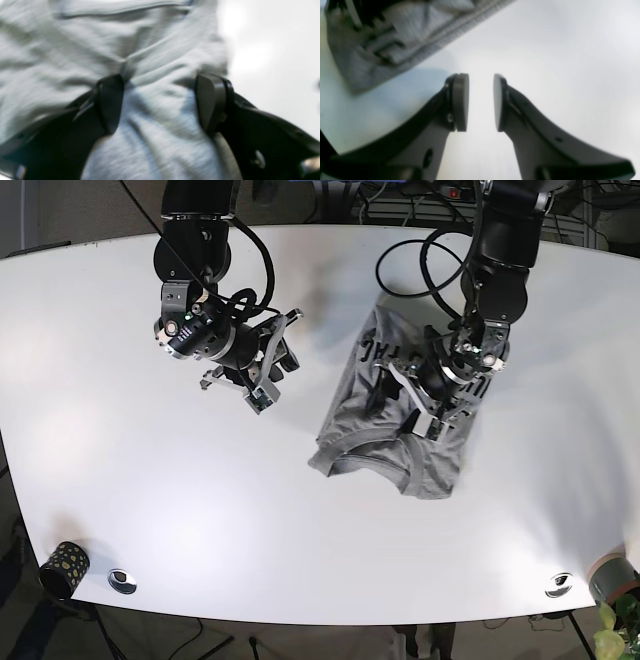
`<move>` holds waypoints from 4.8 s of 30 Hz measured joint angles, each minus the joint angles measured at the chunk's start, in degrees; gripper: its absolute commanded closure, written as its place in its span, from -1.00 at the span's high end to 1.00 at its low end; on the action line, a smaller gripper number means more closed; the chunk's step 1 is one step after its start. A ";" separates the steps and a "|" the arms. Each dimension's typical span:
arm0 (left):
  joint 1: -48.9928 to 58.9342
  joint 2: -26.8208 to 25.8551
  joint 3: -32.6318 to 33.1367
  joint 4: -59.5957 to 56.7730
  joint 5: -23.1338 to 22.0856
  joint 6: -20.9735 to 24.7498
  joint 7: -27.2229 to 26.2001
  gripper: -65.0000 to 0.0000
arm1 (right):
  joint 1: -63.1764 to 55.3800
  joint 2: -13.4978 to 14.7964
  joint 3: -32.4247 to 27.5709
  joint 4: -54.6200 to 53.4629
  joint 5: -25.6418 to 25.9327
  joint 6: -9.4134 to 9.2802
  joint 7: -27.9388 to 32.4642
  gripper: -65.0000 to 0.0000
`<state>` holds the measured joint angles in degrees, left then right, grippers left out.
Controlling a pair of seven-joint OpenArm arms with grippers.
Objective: Fold the T-shirt properly
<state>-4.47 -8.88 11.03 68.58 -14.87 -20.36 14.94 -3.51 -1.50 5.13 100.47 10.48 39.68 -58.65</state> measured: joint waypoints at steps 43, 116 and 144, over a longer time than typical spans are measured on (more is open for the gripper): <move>-2.58 -37.90 -12.76 -35.23 0.09 -12.52 -14.71 0.28 | -0.04 1.05 -0.02 7.80 -0.85 0.00 -0.09 -0.51; 70.38 16.00 -19.98 41.51 17.75 2.80 -12.66 0.18 | -59.67 14.53 16.61 5.18 3.52 -8.20 56.96 -0.51; 39.89 6.19 -25.90 -12.26 13.68 2.82 -13.73 0.18 | -35.08 14.36 7.26 -38.93 -1.81 -7.98 58.55 -0.51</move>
<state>35.42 -2.70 -14.87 56.31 -1.19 -17.54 1.21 -38.59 12.86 12.38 61.54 8.67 31.70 -0.10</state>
